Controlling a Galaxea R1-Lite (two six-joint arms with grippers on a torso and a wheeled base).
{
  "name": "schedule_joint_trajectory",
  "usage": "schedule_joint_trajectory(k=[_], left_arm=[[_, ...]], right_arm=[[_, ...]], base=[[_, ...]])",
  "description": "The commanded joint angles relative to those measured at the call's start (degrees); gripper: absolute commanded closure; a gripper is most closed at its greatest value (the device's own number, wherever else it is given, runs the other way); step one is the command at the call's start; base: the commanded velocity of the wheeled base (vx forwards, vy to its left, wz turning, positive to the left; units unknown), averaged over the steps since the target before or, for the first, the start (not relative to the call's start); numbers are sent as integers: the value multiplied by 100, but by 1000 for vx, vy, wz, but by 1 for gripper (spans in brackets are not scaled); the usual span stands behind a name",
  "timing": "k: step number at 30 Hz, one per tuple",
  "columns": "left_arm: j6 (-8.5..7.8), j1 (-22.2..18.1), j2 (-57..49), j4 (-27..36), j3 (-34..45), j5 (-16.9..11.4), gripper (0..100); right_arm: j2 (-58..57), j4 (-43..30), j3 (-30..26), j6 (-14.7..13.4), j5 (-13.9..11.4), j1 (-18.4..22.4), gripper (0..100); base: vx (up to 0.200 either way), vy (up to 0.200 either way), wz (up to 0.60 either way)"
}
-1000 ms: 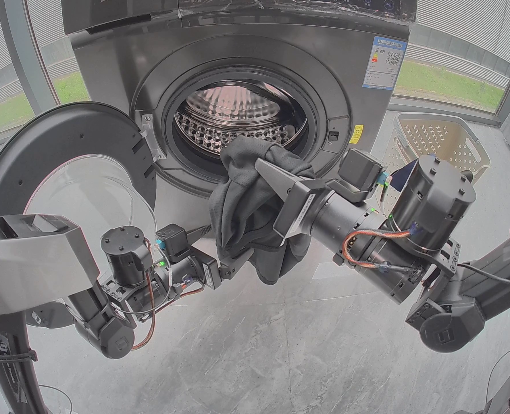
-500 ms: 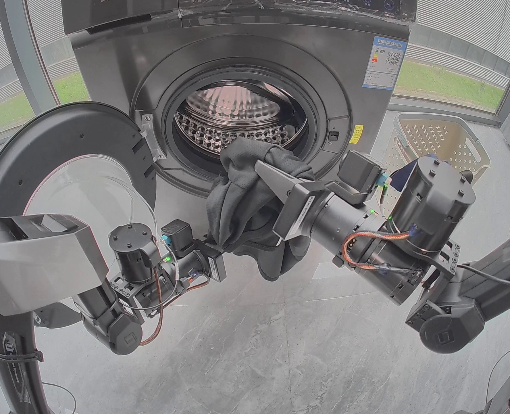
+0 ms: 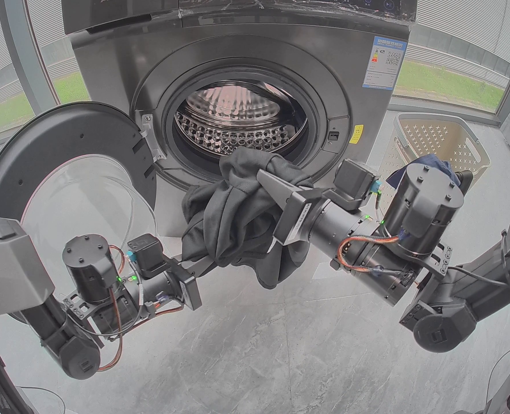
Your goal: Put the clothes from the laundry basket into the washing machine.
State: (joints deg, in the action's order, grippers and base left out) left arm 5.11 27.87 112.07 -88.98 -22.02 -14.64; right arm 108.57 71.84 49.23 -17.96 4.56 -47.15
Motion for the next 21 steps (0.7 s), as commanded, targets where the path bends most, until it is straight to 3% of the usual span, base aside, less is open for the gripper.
schedule_joint_trajectory(k=[1,21], left_arm=[[-1,26,-634,-23,286,-118,100],[96,-18,-792,-32,-127,-100,100]], right_arm=[[208,-21,-141,20,10,13,0],[393,-82,-493,64,1,48,0]], base=[[0,0,0],[0,0,0]])
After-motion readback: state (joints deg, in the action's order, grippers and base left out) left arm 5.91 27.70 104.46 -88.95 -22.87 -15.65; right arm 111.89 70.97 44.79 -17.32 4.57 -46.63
